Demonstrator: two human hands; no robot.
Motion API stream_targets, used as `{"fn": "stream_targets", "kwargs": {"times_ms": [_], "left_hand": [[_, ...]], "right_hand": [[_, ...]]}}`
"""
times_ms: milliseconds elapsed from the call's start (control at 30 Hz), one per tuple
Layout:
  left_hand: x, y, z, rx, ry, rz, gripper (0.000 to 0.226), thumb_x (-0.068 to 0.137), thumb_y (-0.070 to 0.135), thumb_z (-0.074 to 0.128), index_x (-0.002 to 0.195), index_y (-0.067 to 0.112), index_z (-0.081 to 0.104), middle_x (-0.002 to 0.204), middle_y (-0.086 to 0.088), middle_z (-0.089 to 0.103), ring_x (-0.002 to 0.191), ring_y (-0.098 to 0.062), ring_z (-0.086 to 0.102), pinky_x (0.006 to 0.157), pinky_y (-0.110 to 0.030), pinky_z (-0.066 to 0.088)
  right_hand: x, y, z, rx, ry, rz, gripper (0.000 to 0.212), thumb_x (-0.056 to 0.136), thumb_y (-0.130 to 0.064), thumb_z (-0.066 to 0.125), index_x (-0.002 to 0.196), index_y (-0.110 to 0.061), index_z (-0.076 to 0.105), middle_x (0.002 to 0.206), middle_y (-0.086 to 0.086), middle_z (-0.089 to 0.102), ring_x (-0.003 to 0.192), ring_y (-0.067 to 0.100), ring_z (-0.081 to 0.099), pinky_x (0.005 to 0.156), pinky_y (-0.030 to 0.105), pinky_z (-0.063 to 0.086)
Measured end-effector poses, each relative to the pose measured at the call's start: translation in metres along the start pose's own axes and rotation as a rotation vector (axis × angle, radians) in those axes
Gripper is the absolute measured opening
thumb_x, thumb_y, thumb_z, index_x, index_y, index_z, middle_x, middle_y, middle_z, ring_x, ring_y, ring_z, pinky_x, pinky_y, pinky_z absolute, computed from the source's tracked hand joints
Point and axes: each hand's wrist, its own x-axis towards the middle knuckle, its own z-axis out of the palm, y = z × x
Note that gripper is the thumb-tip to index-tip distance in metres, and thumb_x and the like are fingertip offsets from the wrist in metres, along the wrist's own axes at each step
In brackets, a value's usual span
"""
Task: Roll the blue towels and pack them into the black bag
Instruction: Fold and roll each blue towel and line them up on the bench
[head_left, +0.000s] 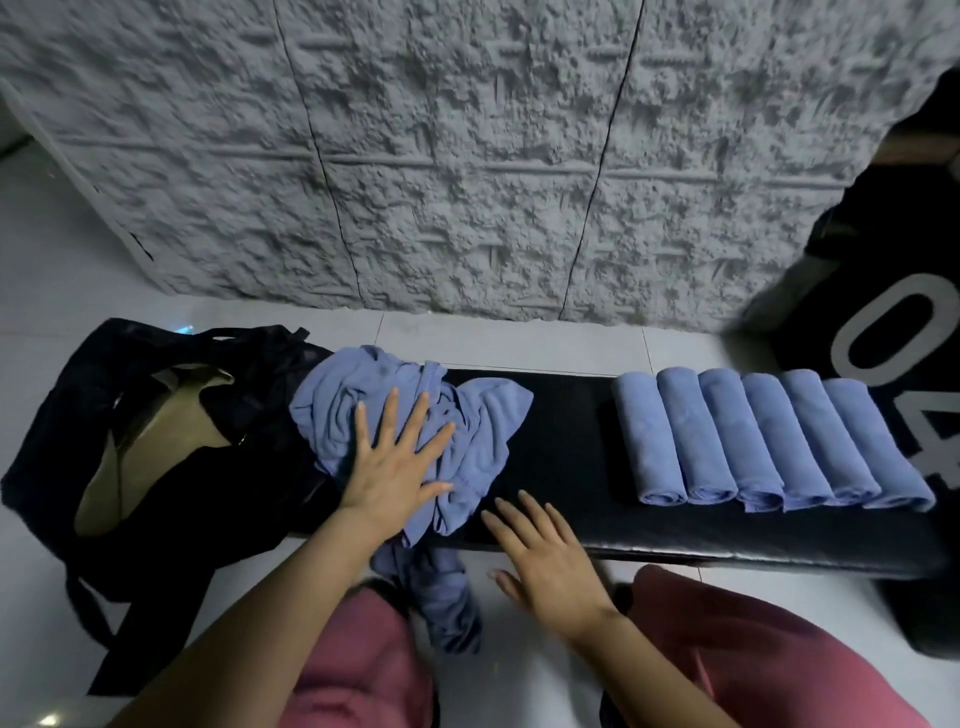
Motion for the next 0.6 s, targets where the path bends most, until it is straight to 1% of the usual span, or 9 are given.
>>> {"fn": "stream_targets", "kwargs": {"times_ms": [100, 167, 200, 267, 333, 367, 433, 533, 600], "left_hand": [[0.002, -0.005, 0.009, 0.045, -0.083, 0.022, 0.081, 0.077, 0.074, 0.024, 0.147, 0.033, 0.022, 0.157, -0.01, 0.014, 0.142, -0.044, 0.006, 0.105, -0.071, 0.013], [0.002, -0.003, 0.009, 0.042, -0.103, 0.023, 0.082, 0.078, 0.074, 0.019, 0.148, 0.033, 0.017, 0.157, -0.009, 0.01, 0.142, -0.043, 0.002, 0.105, -0.07, 0.014], [0.001, -0.002, 0.01, 0.04, -0.089, 0.022, 0.082, 0.078, 0.074, 0.02, 0.149, 0.032, 0.016, 0.158, -0.009, 0.009, 0.142, -0.043, 0.002, 0.105, -0.07, 0.015], [-0.005, -0.001, 0.013, 0.025, -0.05, 0.019, 0.084, 0.078, 0.075, 0.026, 0.149, 0.031, 0.014, 0.158, -0.01, 0.009, 0.142, -0.044, 0.004, 0.104, -0.069, 0.018], [-0.013, -0.001, 0.017, -0.005, -0.028, 0.017, 0.088, 0.077, 0.076, 0.036, 0.15, 0.031, 0.013, 0.158, -0.009, 0.01, 0.143, -0.043, 0.005, 0.103, -0.069, 0.021], [-0.016, -0.002, 0.018, -0.007, -0.02, 0.016, 0.09, 0.077, 0.076, 0.041, 0.15, 0.031, 0.012, 0.158, -0.008, 0.009, 0.143, -0.043, 0.004, 0.103, -0.068, 0.021], [-0.018, -0.001, 0.02, 0.004, -0.013, 0.003, 0.093, 0.075, 0.075, 0.046, 0.15, 0.032, 0.012, 0.159, -0.008, 0.008, 0.143, -0.043, 0.002, 0.103, -0.068, 0.021], [-0.019, 0.004, 0.016, 0.006, -0.023, -0.03, 0.094, 0.072, 0.073, 0.05, 0.149, 0.033, 0.014, 0.158, -0.009, 0.008, 0.142, -0.043, 0.003, 0.103, -0.069, 0.022], [-0.023, 0.006, 0.015, -0.025, -0.01, -0.033, 0.094, 0.07, 0.07, 0.056, 0.148, 0.033, 0.019, 0.158, -0.01, 0.01, 0.142, -0.044, 0.006, 0.103, -0.07, 0.023]], "right_hand": [[-0.01, -0.01, 0.019, -0.001, -0.023, -0.126, 0.056, 0.084, -0.048, 0.042, 0.135, -0.025, 0.046, 0.141, -0.002, 0.048, 0.134, 0.024, 0.042, 0.11, 0.04, 0.024], [-0.012, -0.016, 0.033, 0.0, -0.086, -0.219, 0.052, 0.081, -0.048, 0.044, 0.129, -0.028, 0.052, 0.138, -0.003, 0.051, 0.132, 0.023, 0.044, 0.111, 0.038, 0.034], [-0.012, -0.019, 0.039, -0.003, -0.117, -0.256, 0.05, 0.08, -0.049, 0.044, 0.125, -0.03, 0.056, 0.135, -0.005, 0.054, 0.129, 0.022, 0.047, 0.106, 0.034, 0.041], [-0.007, -0.026, 0.048, 0.008, -0.14, -0.316, 0.049, 0.078, -0.049, 0.042, 0.121, -0.033, 0.059, 0.129, -0.007, 0.058, 0.121, 0.018, 0.054, 0.099, 0.029, 0.044], [0.0, -0.032, 0.058, 0.027, -0.118, -0.359, 0.051, 0.077, -0.048, 0.047, 0.125, -0.031, 0.053, 0.128, -0.007, 0.058, 0.118, 0.017, 0.056, 0.097, 0.026, 0.046], [0.004, -0.034, 0.065, 0.036, -0.099, -0.363, 0.052, 0.077, -0.048, 0.052, 0.126, -0.031, 0.05, 0.127, -0.007, 0.058, 0.116, 0.017, 0.057, 0.095, 0.026, 0.047], [0.01, -0.038, 0.075, 0.058, -0.172, -0.299, 0.053, 0.076, -0.049, 0.054, 0.125, -0.031, 0.049, 0.124, -0.006, 0.061, 0.11, 0.017, 0.06, 0.089, 0.027, 0.05], [0.014, -0.04, 0.098, 0.063, -0.34, -0.183, 0.054, 0.074, -0.049, 0.039, 0.12, -0.029, 0.06, 0.118, -0.002, 0.065, 0.099, 0.02, 0.066, 0.081, 0.029, 0.054], [0.017, -0.039, 0.115, 0.047, -0.41, -0.112, 0.058, 0.07, -0.049, 0.035, 0.115, -0.028, 0.065, 0.115, -0.001, 0.067, 0.097, 0.022, 0.068, 0.076, 0.031, 0.056]]}}
